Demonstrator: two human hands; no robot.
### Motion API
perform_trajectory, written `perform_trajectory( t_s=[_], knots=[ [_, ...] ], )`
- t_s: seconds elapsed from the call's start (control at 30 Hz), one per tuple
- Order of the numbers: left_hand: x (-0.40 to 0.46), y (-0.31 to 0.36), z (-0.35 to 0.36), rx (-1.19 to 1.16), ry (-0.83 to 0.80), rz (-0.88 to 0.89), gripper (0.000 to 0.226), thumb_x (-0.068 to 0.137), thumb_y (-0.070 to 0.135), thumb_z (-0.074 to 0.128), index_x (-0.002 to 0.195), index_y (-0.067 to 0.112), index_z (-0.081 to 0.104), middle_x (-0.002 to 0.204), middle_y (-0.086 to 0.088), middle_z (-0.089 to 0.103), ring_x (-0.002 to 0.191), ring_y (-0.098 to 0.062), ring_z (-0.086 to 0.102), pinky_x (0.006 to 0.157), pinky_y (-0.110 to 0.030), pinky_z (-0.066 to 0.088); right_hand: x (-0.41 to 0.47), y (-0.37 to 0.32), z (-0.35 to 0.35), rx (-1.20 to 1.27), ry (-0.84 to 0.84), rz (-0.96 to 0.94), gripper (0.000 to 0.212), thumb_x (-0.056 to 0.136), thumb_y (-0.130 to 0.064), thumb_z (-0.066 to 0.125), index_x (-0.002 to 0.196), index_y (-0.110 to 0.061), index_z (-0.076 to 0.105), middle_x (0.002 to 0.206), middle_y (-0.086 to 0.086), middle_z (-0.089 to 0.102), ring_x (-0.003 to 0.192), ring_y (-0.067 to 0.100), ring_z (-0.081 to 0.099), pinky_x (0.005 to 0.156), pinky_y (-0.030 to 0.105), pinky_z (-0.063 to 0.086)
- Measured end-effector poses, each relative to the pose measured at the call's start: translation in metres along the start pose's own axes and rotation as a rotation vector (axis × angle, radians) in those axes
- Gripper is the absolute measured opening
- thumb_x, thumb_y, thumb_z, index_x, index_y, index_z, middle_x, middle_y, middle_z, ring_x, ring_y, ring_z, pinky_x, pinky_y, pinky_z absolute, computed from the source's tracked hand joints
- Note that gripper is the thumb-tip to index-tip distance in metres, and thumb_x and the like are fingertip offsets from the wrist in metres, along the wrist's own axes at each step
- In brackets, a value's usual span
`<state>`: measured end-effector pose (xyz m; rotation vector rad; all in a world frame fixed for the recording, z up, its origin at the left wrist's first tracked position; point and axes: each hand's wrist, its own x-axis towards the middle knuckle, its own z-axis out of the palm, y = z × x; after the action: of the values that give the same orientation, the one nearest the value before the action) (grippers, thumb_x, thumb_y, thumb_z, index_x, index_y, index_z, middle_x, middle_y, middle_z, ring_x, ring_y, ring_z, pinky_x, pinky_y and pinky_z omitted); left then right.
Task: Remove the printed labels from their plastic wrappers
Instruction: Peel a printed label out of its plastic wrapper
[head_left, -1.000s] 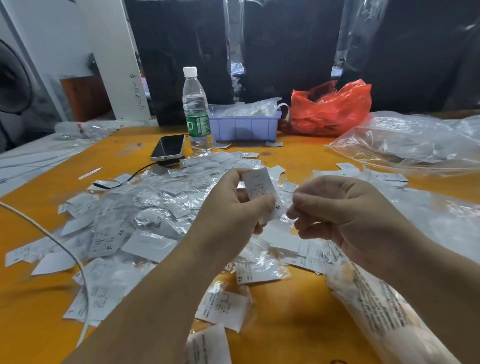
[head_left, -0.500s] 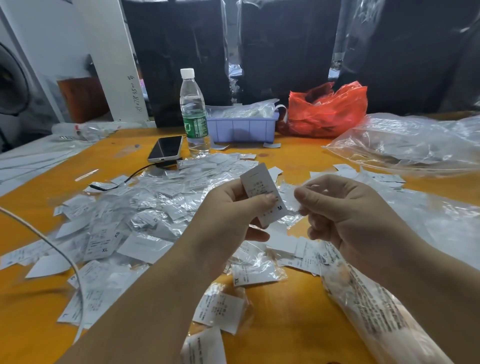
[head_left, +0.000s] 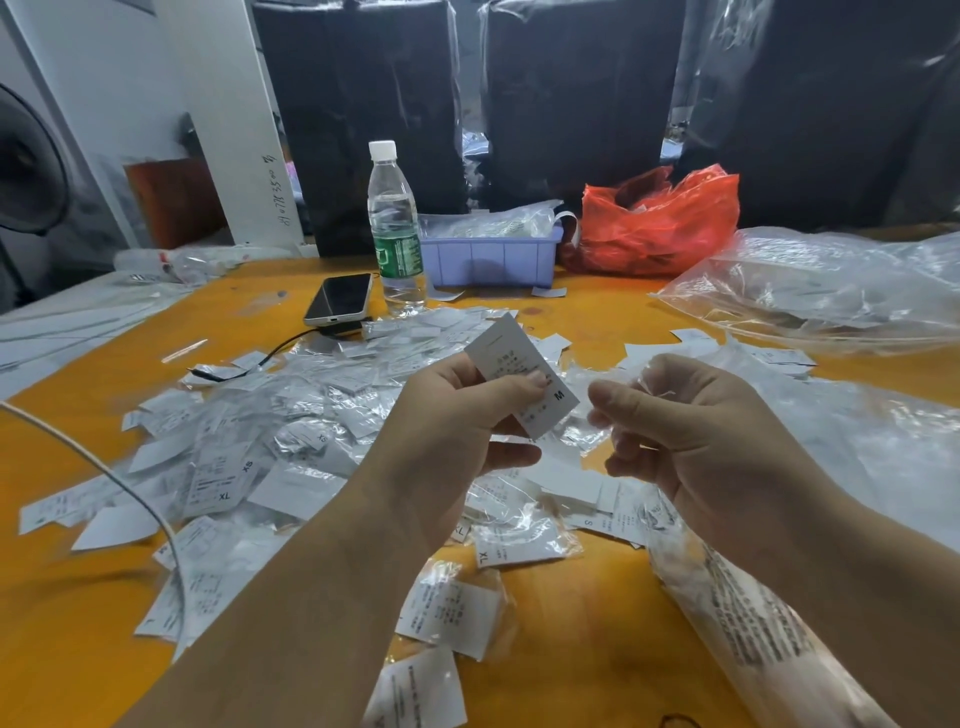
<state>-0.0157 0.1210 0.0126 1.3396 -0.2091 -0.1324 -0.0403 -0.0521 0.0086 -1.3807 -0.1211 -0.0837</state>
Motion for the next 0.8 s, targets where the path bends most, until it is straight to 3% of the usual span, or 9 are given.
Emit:
perform_trajectory(
  t_s=[0.23, 0.43, 0.57, 0.8],
  knots=[
    [0.0006, -0.0009, 0.0006, 0.004, 0.025, 0.006, 0.019, 0.076, 0.015, 0.074, 0.094, 0.011, 0.070, 0.069, -0.001, 0.070, 0.065, -0.012, 0.068, 0.050, -0.024, 0.053, -0.0009, -0.0006, 0.0001, 0.000, 0.006, -0.001, 0.040, 0.052, -0.029, 0.081, 0.067, -0.013, 0.048, 0.062, 0.010, 0.064, 0.049, 0.016, 0.055, 0.048, 0.027, 0.051],
    [-0.0008, -0.0029, 0.0011, 0.000, 0.026, 0.031, 0.011, 0.082, 0.012, 0.071, 0.092, 0.013, 0.070, 0.073, -0.003, 0.071, 0.068, -0.013, 0.069, 0.050, -0.025, 0.053, -0.0036, 0.0017, 0.0021, -0.020, -0.037, 0.000, 0.033, 0.050, -0.025, 0.082, 0.056, -0.017, 0.051, 0.064, 0.012, 0.065, 0.048, 0.018, 0.057, 0.049, 0.028, 0.052],
    [-0.0008, -0.0047, 0.0031, 0.018, 0.009, 0.040, 0.019, 0.081, 0.012, 0.071, 0.100, 0.010, 0.070, 0.081, -0.007, 0.070, 0.074, -0.015, 0.070, 0.052, -0.024, 0.054, -0.0032, 0.0029, 0.0027, -0.040, -0.054, -0.007, 0.026, 0.048, -0.025, 0.083, 0.052, -0.019, 0.057, 0.064, 0.009, 0.065, 0.048, 0.016, 0.057, 0.050, 0.028, 0.052],
    [-0.0019, -0.0063, 0.0054, 0.065, -0.039, 0.025, 0.024, 0.076, 0.008, 0.077, 0.097, 0.014, 0.068, 0.081, -0.002, 0.071, 0.071, -0.014, 0.071, 0.059, -0.025, 0.056, -0.0024, 0.0032, -0.0014, -0.045, -0.034, -0.062, 0.014, 0.053, -0.018, 0.080, 0.058, -0.020, 0.067, 0.071, 0.007, 0.067, 0.052, 0.014, 0.058, 0.052, 0.026, 0.051]
  ],
)
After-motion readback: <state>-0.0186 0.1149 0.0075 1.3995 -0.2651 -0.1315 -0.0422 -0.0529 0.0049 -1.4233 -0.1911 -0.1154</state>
